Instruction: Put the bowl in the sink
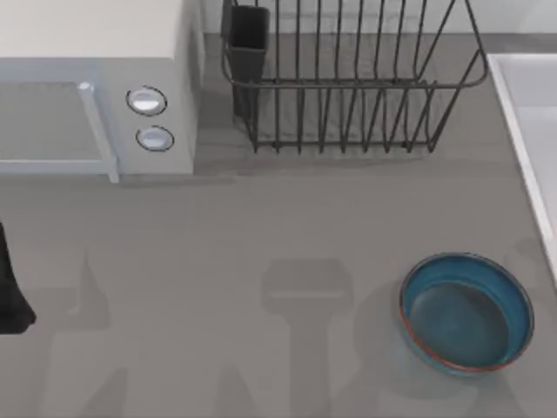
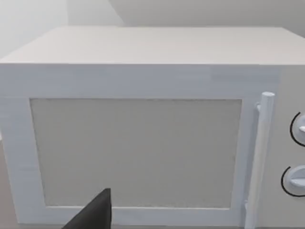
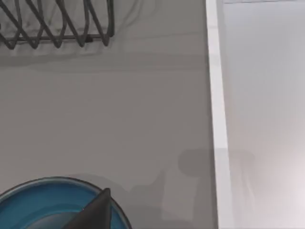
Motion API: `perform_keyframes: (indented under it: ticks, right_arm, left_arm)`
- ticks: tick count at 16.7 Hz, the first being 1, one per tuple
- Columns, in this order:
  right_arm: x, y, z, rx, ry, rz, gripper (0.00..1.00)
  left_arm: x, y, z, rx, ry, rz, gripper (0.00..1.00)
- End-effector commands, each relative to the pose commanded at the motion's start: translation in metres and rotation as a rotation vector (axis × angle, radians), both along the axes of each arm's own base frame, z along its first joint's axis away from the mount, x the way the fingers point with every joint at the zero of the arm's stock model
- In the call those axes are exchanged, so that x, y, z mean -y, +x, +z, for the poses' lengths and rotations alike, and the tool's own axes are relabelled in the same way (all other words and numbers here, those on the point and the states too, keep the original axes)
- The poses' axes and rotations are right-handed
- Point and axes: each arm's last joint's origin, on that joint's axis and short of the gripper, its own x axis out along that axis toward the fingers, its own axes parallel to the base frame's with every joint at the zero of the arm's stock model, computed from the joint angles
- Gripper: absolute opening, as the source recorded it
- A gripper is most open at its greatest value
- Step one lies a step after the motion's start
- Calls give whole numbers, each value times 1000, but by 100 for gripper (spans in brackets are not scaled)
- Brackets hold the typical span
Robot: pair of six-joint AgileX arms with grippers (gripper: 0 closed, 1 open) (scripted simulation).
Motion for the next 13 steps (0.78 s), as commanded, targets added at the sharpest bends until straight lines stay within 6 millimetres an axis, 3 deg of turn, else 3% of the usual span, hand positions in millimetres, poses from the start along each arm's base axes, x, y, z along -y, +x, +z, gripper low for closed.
perform_keyframes:
  ticks: [7,13]
  right_arm:
    - [-34,77,14,-663,-41,16,100]
    - [-62,123,8,-964,-99,1,100]
  left_arm:
    - [0,0,0,0,0,0,100]
    - [0,0,0,0,0,0,100]
